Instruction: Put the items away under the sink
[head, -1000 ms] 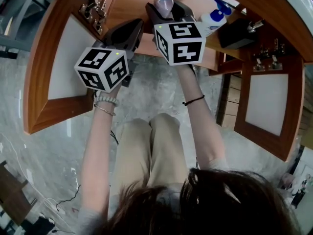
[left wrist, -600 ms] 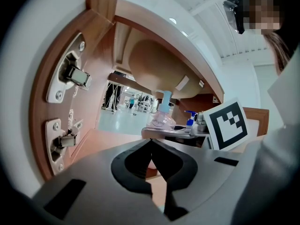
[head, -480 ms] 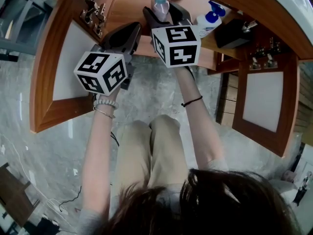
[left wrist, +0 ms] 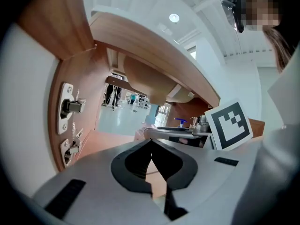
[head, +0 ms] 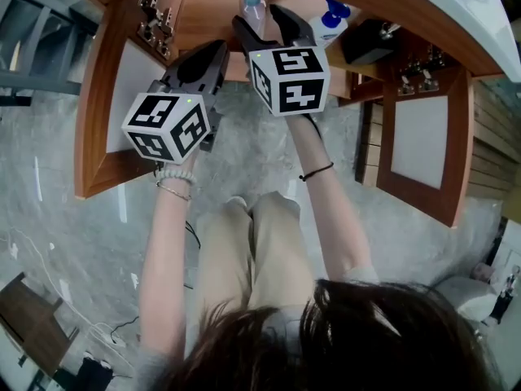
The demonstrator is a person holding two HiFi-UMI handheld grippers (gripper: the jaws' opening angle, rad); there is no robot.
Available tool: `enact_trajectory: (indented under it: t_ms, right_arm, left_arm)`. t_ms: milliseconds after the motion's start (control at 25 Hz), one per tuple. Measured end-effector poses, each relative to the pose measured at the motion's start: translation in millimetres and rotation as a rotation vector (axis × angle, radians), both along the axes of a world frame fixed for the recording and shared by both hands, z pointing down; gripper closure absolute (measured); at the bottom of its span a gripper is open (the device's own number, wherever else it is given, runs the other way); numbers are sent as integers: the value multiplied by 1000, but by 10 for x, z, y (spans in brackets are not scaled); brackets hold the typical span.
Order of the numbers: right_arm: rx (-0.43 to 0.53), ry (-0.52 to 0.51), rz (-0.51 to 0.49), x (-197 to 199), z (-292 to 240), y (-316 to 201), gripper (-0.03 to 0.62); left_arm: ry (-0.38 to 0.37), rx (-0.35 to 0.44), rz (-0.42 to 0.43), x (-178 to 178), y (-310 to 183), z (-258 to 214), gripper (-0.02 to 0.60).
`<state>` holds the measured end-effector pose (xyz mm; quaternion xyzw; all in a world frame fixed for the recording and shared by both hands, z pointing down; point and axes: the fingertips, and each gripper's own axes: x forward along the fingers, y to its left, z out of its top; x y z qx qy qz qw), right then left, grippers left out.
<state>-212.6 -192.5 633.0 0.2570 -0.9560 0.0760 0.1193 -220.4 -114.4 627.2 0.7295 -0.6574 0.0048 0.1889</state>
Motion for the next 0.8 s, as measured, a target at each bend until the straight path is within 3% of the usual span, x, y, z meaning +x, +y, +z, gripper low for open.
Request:
enact_trajectory:
  t_ms: [200, 320, 800]
  right_arm:
    - [-33, 10, -2, 124, -202, 114, 349]
    - [-10, 38, -24, 173, -330, 188, 433]
    - [-45, 74, -42, 416, -846, 449, 540]
  left_arm:
    - [23, -6, 9, 108, 66, -239, 580]
    - [29, -10, 14, 169, 88, -367, 580]
    - [62, -53, 30, 412, 259, -854, 580]
